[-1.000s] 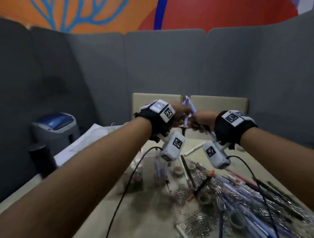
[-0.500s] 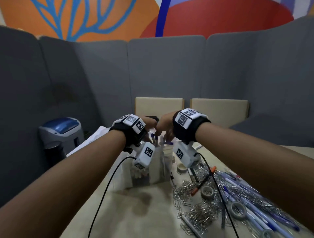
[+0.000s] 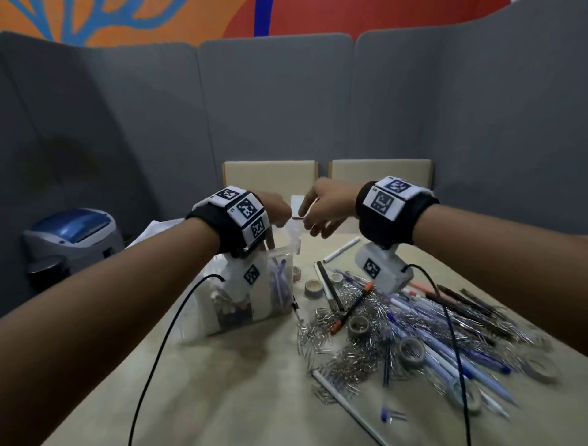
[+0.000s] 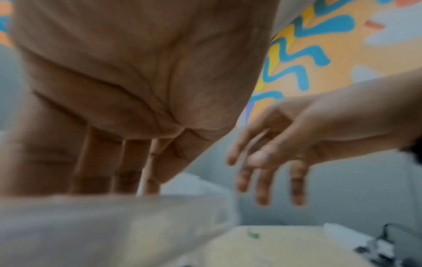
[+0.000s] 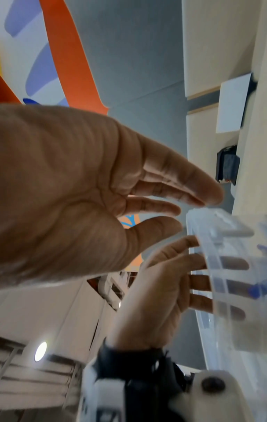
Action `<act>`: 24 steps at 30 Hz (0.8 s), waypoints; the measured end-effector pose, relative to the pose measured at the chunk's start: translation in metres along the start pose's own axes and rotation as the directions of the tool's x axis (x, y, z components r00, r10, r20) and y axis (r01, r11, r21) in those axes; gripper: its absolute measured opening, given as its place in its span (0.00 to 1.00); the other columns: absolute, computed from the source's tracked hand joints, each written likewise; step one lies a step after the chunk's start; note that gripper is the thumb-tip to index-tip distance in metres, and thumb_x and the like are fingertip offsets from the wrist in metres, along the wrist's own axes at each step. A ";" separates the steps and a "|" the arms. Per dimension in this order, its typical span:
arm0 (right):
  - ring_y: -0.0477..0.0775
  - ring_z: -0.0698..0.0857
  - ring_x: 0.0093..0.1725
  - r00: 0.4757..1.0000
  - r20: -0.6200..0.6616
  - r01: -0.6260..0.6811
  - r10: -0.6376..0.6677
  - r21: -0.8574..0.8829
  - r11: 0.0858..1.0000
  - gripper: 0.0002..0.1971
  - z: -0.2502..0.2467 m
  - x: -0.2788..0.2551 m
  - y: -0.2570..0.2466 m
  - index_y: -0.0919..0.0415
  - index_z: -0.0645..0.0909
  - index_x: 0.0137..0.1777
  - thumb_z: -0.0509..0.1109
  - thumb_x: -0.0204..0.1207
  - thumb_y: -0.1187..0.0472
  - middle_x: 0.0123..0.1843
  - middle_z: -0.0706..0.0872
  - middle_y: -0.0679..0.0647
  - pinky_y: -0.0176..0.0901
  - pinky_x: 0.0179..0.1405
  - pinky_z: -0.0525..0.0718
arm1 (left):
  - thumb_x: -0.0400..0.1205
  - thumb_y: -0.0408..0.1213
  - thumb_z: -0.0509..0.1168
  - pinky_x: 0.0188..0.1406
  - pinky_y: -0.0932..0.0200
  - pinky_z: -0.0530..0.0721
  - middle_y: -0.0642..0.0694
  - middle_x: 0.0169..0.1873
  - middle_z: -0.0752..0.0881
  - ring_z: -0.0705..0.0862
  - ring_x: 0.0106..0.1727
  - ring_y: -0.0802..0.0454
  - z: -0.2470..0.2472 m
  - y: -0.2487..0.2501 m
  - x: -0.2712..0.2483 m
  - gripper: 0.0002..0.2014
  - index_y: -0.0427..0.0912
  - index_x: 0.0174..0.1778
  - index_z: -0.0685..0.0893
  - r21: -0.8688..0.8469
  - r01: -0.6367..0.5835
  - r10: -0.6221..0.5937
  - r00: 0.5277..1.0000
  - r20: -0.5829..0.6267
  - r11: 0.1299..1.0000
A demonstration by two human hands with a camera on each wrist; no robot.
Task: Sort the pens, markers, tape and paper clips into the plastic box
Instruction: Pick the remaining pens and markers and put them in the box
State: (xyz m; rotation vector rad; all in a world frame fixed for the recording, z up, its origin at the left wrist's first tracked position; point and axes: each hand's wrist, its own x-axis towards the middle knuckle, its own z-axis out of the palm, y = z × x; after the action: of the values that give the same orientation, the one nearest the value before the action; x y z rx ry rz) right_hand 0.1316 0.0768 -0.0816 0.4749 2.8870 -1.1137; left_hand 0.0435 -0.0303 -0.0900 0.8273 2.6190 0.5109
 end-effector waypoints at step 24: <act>0.64 0.90 0.49 0.992 -0.027 -0.119 0.121 0.047 0.992 0.12 -0.025 -0.001 0.066 0.73 0.83 0.56 0.71 0.77 0.65 0.52 0.89 0.66 0.50 0.41 0.91 | 0.74 0.25 0.66 0.20 0.63 0.81 0.35 0.23 0.87 0.83 0.18 0.47 -0.033 -0.014 0.019 0.06 0.24 0.34 0.84 0.028 0.134 -0.125 0.967 -0.224 0.991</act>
State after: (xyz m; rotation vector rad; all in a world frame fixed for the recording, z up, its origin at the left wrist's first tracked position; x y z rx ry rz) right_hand 0.1539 0.1390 -0.1064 0.6625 2.8195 -1.1659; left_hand 0.0081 -0.0366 -0.0715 0.6380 2.8742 0.5399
